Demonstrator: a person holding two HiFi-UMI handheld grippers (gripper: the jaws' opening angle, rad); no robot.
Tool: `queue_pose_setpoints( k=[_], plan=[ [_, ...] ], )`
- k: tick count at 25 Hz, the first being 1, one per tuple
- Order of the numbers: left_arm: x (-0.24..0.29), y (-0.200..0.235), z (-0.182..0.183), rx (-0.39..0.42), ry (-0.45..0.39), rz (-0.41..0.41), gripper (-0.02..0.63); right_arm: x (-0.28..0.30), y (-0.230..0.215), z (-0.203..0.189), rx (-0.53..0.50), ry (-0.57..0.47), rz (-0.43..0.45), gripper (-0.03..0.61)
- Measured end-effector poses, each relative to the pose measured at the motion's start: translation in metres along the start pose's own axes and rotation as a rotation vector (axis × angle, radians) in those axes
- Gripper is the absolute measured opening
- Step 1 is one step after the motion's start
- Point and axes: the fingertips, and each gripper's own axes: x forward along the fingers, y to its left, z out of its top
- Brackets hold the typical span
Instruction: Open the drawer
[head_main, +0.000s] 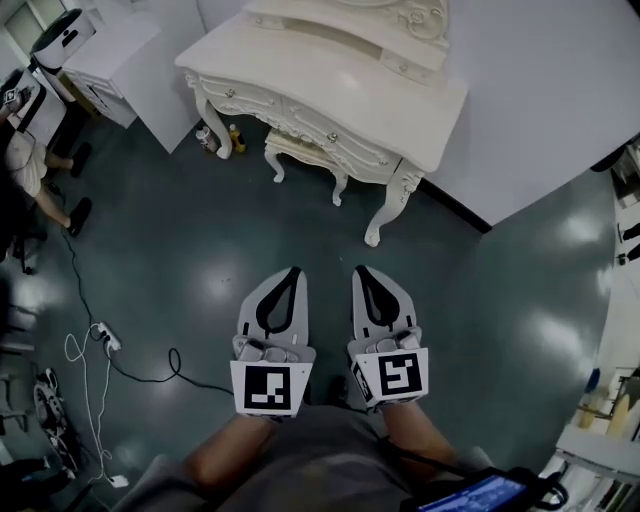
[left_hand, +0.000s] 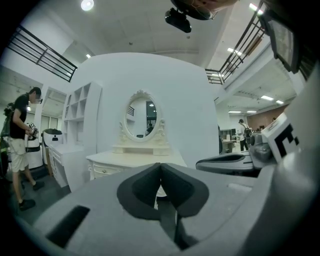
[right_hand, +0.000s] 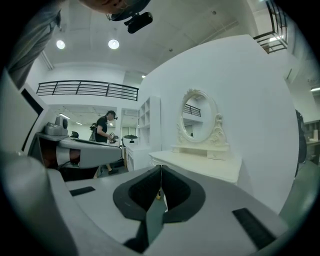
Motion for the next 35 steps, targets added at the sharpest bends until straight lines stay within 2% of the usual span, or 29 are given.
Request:
queue_pose_setpoints(
  k=[8, 16, 22, 28, 35],
  plan=[
    [0.071, 0.061, 0.022, -0.001, -0.03, -0.057, 0.015, 0.091, -0.016, 0.025, -0.013, -0.005, -0.068, 0.014],
    [0.116, 0.094, 0.054, 0.001, -0.086, -0.103, 0.015, 0.133, -0.034, 0.068, -0.053, -0.05, -0.135, 0.014],
    [0.14, 0.097, 0.059, 0.024, -0.075, -0.128, 0.015, 0.139, -0.055, 0.081, -0.055, -0.079, -0.196, 0.014],
    [0.171, 0.085, 0.051, 0.029, -0.059, -0.166, 0.015, 0.15, -0.081, 0.066, -0.042, -0.048, -0.217, 0.014],
    [0.232, 0.077, 0.044, 0.048, -0.019, -0.188, 0.015, 0.183, -0.13, 0.051, 0.017, -0.033, -0.229, 0.014]
  ],
)
